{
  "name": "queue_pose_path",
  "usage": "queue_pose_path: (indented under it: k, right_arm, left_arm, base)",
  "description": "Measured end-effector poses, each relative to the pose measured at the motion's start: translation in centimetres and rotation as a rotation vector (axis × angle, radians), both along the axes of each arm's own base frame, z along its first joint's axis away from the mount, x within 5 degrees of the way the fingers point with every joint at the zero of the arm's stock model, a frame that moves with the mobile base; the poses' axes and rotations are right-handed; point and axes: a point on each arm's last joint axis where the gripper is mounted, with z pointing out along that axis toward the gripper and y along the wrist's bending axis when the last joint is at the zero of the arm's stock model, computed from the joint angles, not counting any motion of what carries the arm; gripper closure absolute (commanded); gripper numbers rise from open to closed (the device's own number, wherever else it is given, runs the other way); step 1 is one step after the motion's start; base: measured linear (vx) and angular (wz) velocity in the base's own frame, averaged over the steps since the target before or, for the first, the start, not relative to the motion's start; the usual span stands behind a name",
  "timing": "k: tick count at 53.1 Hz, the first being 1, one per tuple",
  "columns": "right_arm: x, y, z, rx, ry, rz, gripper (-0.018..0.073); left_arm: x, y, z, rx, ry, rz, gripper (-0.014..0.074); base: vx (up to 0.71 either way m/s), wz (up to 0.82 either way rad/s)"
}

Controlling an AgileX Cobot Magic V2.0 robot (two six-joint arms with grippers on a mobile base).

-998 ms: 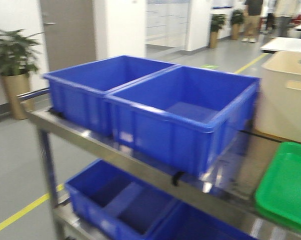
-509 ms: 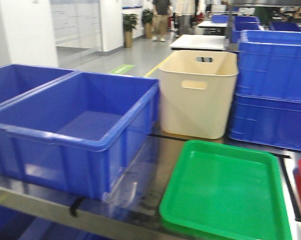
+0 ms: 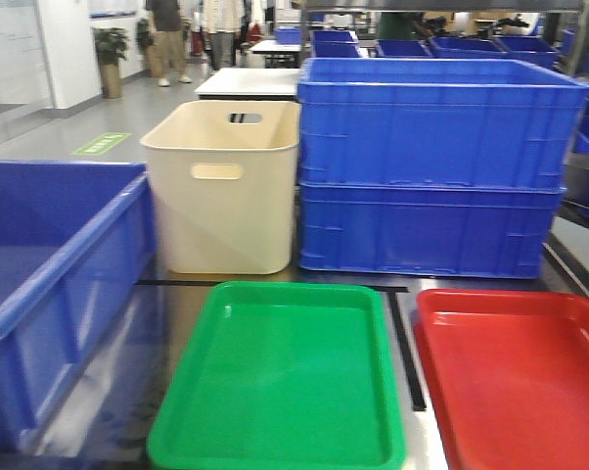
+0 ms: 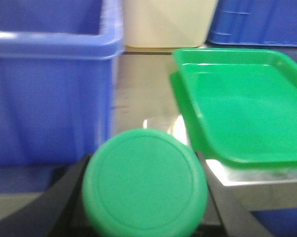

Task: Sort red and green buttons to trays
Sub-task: 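Drive the base to the counter with the green and red trays, then lower the green button into the green tray and the red button into the red tray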

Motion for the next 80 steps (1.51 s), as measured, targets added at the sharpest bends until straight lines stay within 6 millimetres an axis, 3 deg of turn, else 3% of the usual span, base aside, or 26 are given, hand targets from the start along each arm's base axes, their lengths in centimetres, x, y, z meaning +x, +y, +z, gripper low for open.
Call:
queue_pose_path:
  k: [80]
  right_arm:
    - [0.00, 0.00, 0.00, 0.000, 0.000, 0.000, 0.0569]
  left_arm:
    - [0.00, 0.00, 0.00, 0.000, 0.000, 0.000, 0.0602]
  base:
    - [0.04, -0.10]
